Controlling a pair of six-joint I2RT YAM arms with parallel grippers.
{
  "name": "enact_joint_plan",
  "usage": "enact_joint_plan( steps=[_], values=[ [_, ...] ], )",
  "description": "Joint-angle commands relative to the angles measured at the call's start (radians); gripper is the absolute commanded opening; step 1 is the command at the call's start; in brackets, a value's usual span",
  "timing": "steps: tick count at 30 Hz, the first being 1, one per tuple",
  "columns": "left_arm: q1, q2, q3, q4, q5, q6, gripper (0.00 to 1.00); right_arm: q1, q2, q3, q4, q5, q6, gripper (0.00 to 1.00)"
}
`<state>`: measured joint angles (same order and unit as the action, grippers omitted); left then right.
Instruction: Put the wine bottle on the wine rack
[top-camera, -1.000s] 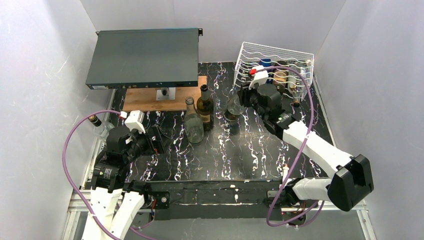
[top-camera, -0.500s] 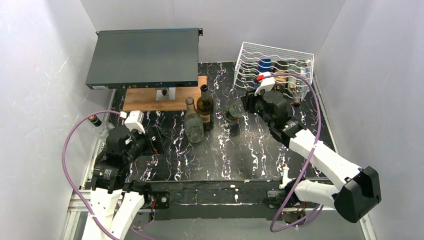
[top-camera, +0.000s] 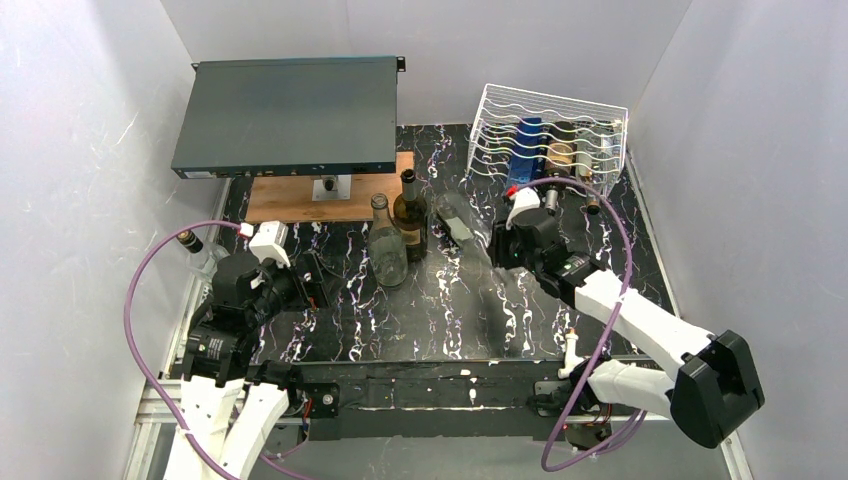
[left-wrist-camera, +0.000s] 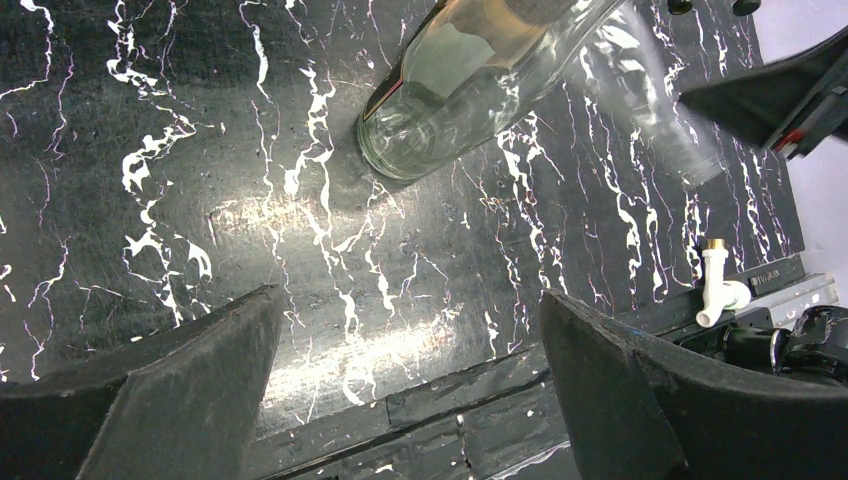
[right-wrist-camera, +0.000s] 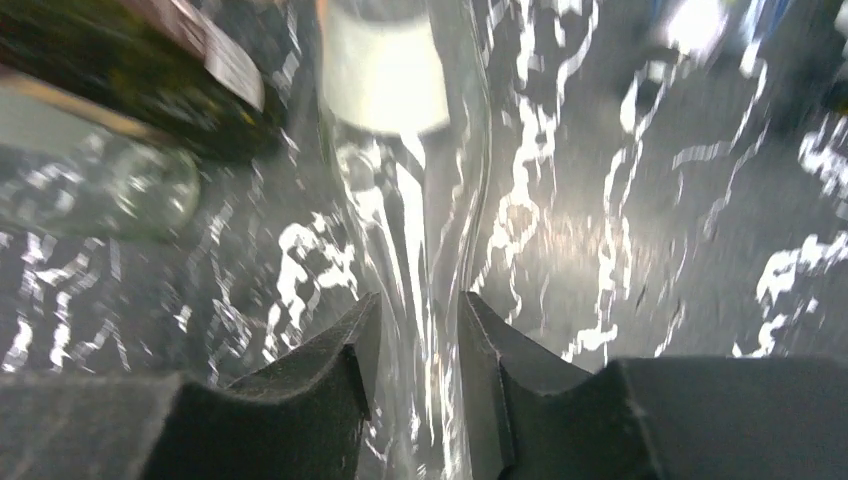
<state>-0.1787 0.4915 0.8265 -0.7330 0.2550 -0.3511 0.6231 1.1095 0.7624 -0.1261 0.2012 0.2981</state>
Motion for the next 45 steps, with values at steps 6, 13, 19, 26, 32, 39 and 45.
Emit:
enact_joint_plan(
  steps=[6,13,19,26,32,39,45],
  values=[
    [0.001,-0.007,-0.003,0.011,0.015,0.009,0.99,0.001,0.06,-0.063,0.02,-0.027,0.042,0.01],
    [0.001,-0.01,-0.003,0.011,0.014,0.008,0.99,0.001,0.13,-0.026,-0.053,-0.078,-0.001,0.39],
    [0.001,-0.006,-0.003,0.01,0.021,0.009,0.99,0.0,0.154,0.017,-0.214,-0.081,-0.006,0.77],
    [0.001,0.001,-0.003,0.012,0.023,0.009,0.99,0.024,0.214,-0.01,-0.23,-0.131,0.02,0.88],
    [0.001,0.007,-0.003,0.012,0.023,0.009,0.99,0.064,0.277,-0.055,-0.069,-0.108,0.081,0.86],
    [0.001,0.016,-0.003,0.011,0.016,0.007,0.99,0.128,0.347,-0.053,0.03,0.053,0.139,0.78],
    [0.001,0.007,-0.004,0.01,0.008,0.005,0.99,0.134,0.338,-0.096,0.105,0.075,0.206,0.64]
  ],
)
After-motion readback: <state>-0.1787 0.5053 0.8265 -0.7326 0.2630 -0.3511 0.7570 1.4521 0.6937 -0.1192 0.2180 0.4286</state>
